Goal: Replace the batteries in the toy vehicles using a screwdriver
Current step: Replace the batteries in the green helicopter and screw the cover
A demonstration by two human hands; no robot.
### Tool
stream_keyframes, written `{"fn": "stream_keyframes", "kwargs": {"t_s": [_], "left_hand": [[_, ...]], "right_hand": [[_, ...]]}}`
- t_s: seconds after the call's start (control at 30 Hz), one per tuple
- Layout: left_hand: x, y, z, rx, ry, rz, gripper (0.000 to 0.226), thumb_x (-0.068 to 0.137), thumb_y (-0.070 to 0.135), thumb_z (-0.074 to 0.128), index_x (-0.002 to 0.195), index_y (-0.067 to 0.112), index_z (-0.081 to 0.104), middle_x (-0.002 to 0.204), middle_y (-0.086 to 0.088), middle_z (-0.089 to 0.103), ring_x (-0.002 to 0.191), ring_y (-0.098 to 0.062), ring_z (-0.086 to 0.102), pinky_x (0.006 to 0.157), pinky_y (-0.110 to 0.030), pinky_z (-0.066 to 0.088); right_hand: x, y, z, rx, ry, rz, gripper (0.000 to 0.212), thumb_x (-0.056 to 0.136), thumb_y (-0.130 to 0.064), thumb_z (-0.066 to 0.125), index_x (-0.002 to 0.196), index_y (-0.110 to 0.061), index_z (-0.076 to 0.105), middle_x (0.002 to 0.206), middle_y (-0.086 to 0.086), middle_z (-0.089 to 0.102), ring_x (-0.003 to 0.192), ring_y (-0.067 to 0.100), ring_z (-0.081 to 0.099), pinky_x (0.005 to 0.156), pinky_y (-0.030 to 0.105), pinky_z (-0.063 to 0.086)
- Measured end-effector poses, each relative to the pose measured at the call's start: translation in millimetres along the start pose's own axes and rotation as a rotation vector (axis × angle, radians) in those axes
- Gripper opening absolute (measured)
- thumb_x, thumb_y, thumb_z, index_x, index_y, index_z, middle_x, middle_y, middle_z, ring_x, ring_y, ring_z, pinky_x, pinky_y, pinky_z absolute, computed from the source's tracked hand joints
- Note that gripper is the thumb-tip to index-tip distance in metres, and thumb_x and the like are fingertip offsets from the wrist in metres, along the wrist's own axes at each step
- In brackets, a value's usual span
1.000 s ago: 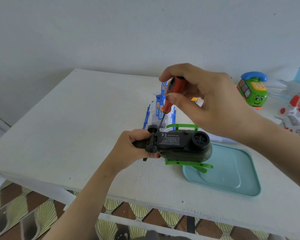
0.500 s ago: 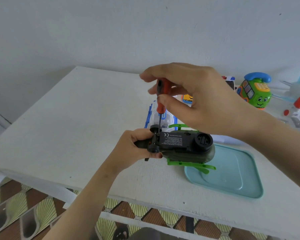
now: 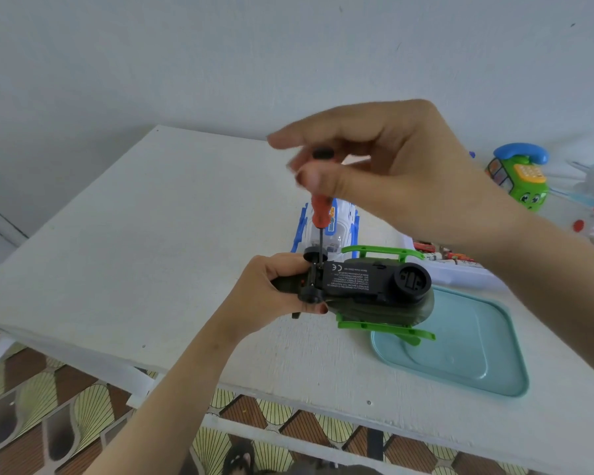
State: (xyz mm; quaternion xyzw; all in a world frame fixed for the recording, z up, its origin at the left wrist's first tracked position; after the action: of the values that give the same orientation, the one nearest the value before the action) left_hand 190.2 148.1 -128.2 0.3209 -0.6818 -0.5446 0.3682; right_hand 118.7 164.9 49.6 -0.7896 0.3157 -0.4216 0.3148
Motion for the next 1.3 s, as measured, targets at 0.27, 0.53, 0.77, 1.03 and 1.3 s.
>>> {"fn": "stream_keyframes", "kwargs": {"t_s": [0.27, 0.53, 0.77, 1.03, 1.3], "left_hand": [[-1.3, -0.7, 0.8, -0.003, 0.005, -0.008, 0.049, 0.066, -0.016, 0.076, 0.109, 0.006, 0.069, 0.096, -0.004, 0.071, 0.079, -0.001, 0.065, 0.063, -0.01, 0.049], [-2.4, -2.9, -1.8, 0.013, 0.026, -0.017, 0.048, 0.065, -0.01, 0.079, 0.109, 0.007, 0.07, 0.102, -0.009, 0.072, 0.09, -0.008, 0.066, 0.069, -0.016, 0.052], [-6.3, 0.5, -2.1, 0.043, 0.07, -0.029, 0.049, 0.065, -0.009, 0.08, 0.107, 0.015, 0.07, 0.098, -0.001, 0.072, 0.083, -0.007, 0.066, 0.06, -0.018, 0.052], [-10.3, 6.3, -4.6, 0.019, 0.173, -0.016, 0.064, 0.064, -0.012, 0.079, 0.121, 0.012, 0.062, 0.091, 0.01, 0.073, 0.077, 0.001, 0.067, 0.061, -0.012, 0.051], [-8.6, 7.1, -5.4, 0.006, 0.192, -0.01, 0.085, 0.065, -0.015, 0.078, 0.127, 0.034, 0.048, 0.089, 0.018, 0.073, 0.072, 0.004, 0.063, 0.054, -0.015, 0.05]], "right_hand": [[-2.3, -3.5, 2.6, -0.319, 0.008, -0.133, 0.038, 0.098, -0.005, 0.035, 0.133, 0.0, 0.049, 0.086, 0.016, 0.069, 0.1, 0.037, 0.062, 0.1, 0.032, 0.045], [-4.9, -2.1, -11.1, -0.191, 0.211, -0.11, 0.014, 0.086, -0.019, 0.069, 0.1, -0.016, 0.072, 0.066, -0.005, 0.056, 0.064, 0.014, 0.058, 0.065, 0.022, 0.049], [-7.0, 5.0, 5.7, 0.044, 0.018, 0.005, 0.037, 0.095, 0.0, 0.039, 0.13, -0.002, 0.052, 0.077, 0.008, 0.065, 0.089, 0.042, 0.063, 0.086, 0.049, 0.051], [-21.7, -12.2, -12.6, -0.383, 0.292, -0.231, 0.023, 0.09, -0.021, 0.066, 0.108, -0.006, 0.069, 0.076, 0.008, 0.066, 0.074, 0.011, 0.061, 0.077, 0.021, 0.047], [-12.1, 8.1, -1.5, 0.278, 0.109, -0.006, 0.035, 0.088, 0.001, 0.059, 0.123, -0.003, 0.055, 0.094, 0.018, 0.066, 0.067, 0.044, 0.056, 0.066, 0.046, 0.056]]}}
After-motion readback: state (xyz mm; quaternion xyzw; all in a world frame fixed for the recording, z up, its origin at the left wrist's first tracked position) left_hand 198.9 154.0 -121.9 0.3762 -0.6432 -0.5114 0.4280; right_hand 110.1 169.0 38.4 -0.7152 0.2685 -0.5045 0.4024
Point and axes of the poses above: each hand's wrist, its own x-axis towards the middle knuckle, its own z-axis out of the palm, y = z × x, the point moved 10 cm from there along x, towards the middle knuckle
